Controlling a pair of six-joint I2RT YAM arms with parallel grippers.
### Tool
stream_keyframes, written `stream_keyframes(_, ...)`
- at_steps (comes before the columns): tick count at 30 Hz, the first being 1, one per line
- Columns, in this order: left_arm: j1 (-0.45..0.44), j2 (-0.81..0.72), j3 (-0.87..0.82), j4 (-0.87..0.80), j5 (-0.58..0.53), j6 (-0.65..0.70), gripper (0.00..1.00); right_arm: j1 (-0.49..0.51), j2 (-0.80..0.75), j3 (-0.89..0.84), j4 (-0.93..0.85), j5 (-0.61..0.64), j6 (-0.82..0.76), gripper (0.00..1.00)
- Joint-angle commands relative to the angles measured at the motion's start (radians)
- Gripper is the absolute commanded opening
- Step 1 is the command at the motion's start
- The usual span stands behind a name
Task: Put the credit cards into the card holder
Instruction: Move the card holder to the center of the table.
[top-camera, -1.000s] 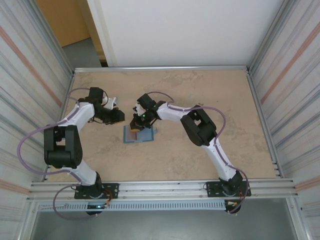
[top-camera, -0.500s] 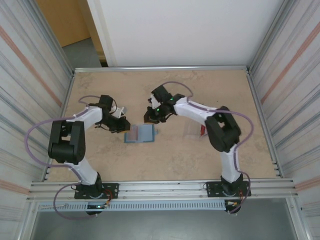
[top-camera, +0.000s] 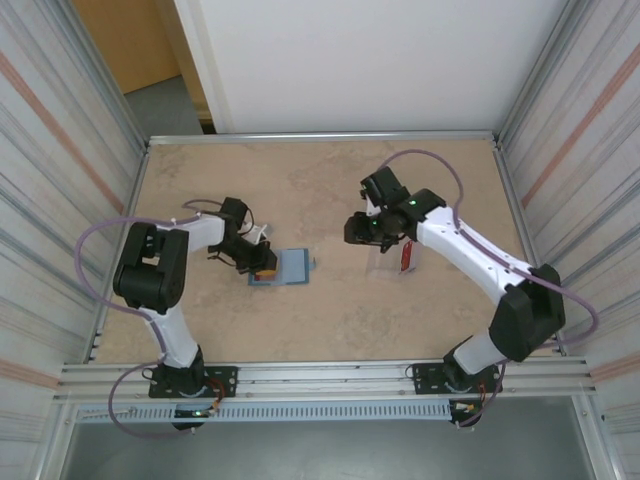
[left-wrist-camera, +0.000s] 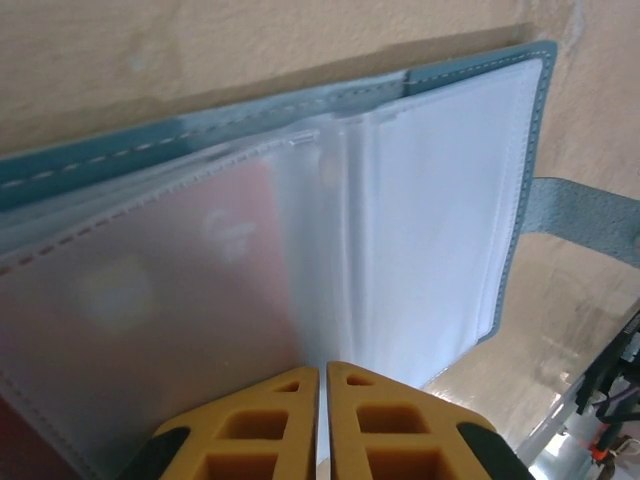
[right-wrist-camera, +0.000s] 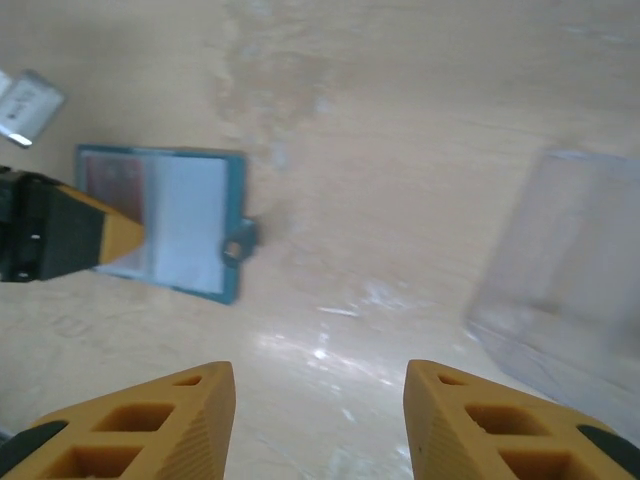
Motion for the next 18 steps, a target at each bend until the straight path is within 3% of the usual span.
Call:
stream_keyframes(1, -0.02, 0.051, 0.012, -0.01, -0.002, -0.023, 0.11, -0.043, -0.102, -0.041, -0.119, 0.1, -0.017, 0.5)
stream_keyframes(9, -0.036, 0.054, 0.045, -0.018, 0.083, -0.048, 0.11, -0.152, -0.25, -0.12, -0.246, 0.228, -0.024, 0.59)
stream_keyframes(15, -0.046, -0.096, 0.075, -0.066, 0.02, 0.021, 0.13, -0.178, -0.221, -0.131, -0.274, 0.277, -0.024, 0.6)
stream_keyframes(18, -0.039, -0.173, 0.062, -0.065, -0.037, 0.063, 0.22, -0.18, -0.182, -0.131, -0.259, 0.296, -0.022, 0.6)
